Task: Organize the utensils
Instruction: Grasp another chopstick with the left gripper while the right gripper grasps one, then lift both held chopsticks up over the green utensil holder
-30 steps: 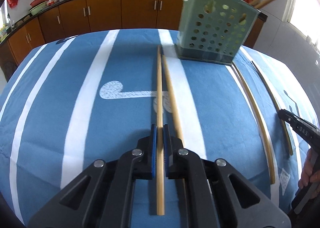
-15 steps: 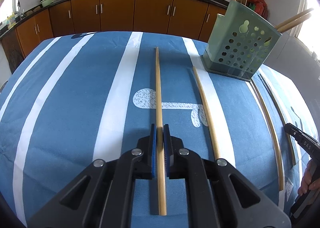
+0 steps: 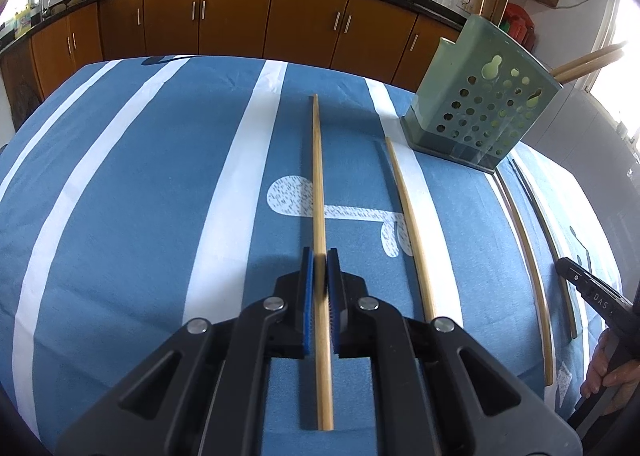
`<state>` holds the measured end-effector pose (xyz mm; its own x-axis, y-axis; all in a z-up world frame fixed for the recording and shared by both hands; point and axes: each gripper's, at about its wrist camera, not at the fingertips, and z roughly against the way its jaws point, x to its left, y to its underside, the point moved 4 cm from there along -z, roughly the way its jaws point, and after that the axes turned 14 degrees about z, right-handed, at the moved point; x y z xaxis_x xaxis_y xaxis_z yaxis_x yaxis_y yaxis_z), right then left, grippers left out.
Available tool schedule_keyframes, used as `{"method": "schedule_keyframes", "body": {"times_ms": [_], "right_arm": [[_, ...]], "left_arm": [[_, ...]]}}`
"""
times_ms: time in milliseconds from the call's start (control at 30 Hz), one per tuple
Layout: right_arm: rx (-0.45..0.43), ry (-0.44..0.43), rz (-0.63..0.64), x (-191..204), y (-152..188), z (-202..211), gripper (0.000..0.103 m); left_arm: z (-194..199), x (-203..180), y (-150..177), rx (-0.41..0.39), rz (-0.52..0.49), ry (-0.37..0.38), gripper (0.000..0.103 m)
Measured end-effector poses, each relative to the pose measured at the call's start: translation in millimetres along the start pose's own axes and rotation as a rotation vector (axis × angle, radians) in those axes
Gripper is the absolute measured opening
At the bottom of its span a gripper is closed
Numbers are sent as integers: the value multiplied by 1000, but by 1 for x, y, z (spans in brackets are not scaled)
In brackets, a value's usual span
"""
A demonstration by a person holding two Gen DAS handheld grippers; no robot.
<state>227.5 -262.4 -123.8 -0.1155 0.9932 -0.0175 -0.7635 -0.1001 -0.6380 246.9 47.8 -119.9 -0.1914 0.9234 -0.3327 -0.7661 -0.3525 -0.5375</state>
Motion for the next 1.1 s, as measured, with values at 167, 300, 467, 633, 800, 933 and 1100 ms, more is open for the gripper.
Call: {"method": "schedule_keyframes", "body": {"times_ms": [167,300,467,633,800,933,1100], "right_arm": [[-1,-4,-2,-1,0,0,8],[-2,-7,-4,-1,0,0,8],[-3,-10,-8,-1,0,0,9],[-2,-6,-5,-1,1,1,9],[-1,-7,1,1,7,6,9],[0,-6,2,3,11,10,9],[-1,-10,-2,4,13,12,8]], "left_arm": [[0,0,0,0,0,0,9],[0,-1,0,0,2,1,9],[0,-1,0,0,1,0,9],[0,-3,1,-4,-18,-20,9],[6,-7,11,-8,-54,-48,11],[11,-8,19,-9,-78,-63,11],[15,-9,25,-9,-101,-75,10]]}}
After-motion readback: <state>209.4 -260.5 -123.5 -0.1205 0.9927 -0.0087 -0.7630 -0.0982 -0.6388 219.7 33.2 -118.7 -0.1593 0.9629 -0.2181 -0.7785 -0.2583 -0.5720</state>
